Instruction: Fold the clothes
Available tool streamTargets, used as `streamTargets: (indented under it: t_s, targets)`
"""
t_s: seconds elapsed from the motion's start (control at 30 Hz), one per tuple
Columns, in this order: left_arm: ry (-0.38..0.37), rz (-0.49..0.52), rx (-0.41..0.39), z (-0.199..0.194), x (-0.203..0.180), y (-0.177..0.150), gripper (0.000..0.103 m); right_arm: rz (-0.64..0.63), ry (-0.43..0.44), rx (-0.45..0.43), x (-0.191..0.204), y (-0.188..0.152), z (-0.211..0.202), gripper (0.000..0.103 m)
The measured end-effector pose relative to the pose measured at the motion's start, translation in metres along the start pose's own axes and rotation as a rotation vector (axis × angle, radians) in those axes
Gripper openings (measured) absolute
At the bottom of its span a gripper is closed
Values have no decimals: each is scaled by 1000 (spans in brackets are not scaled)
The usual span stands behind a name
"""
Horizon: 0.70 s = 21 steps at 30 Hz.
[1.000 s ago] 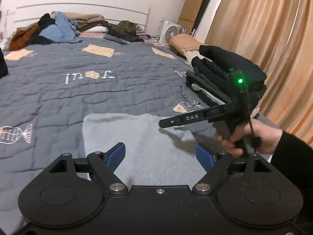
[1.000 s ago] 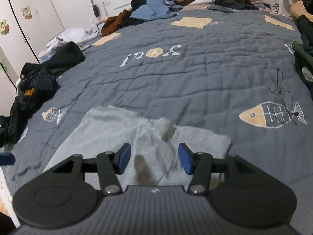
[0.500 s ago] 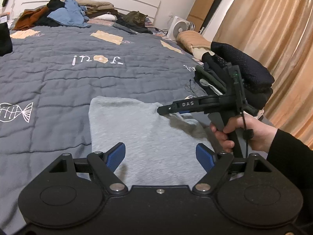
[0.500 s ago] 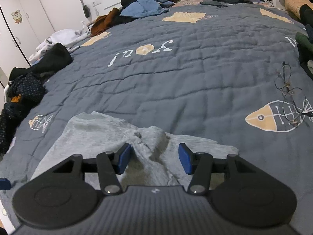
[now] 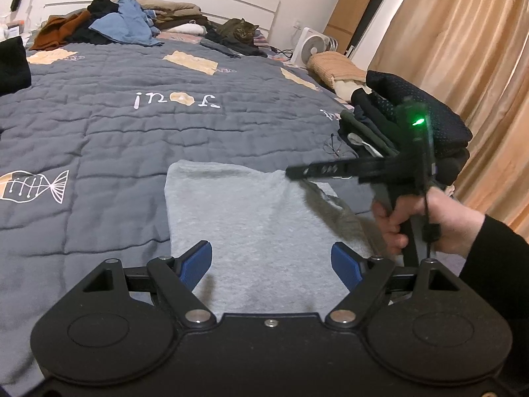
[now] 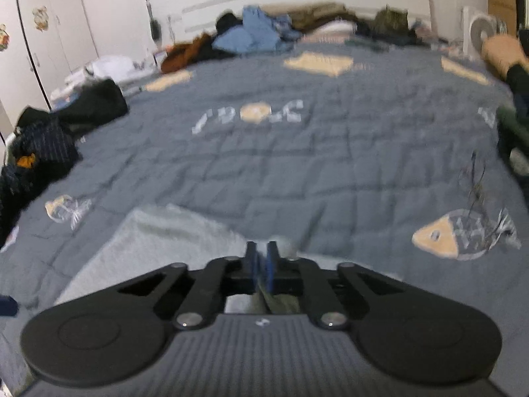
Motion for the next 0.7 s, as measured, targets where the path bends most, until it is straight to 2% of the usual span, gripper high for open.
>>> streamTargets:
  t_s: [0.07,0.17,0.2,0.27,0.33,0.4,0.57,0.7]
  targets:
    - [2,1,4,2,0,-1,78,-31,-34,-43,1,7,-9,3]
    - [2,7,8,3,-1,-2,78,8,3,-44,-6,9,-10,3]
    - [2,8,10,4,-1,-2,78,28,20,-39,-10,8,-7,7]
    - [4,8,11,5,-1,-2,78,68,60,0,-17,1,2,10]
    - [5,9,11,5,-1,-2,78,117,76,36,-27,-7,11,17]
    - [5,9,12,5,-1,-2,78,164,71,60,-37,-15,19,39]
    - [4,9,12,5,-2,-3,78,196,92,62,-39,-25,27,50]
    - [0,10,11,5,-4,-3,78,185,105,79,-35,-27,36,53]
Point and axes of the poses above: each gripper's, at about its wrist camera, not at the fingertips, and z roughly the way its jaws point, x to its left, y to its top, the point moved 7 cm from there along z, roughly the way its jaws point, and after that the axes turned 4 degrees about -z, right-handed, at the moved point
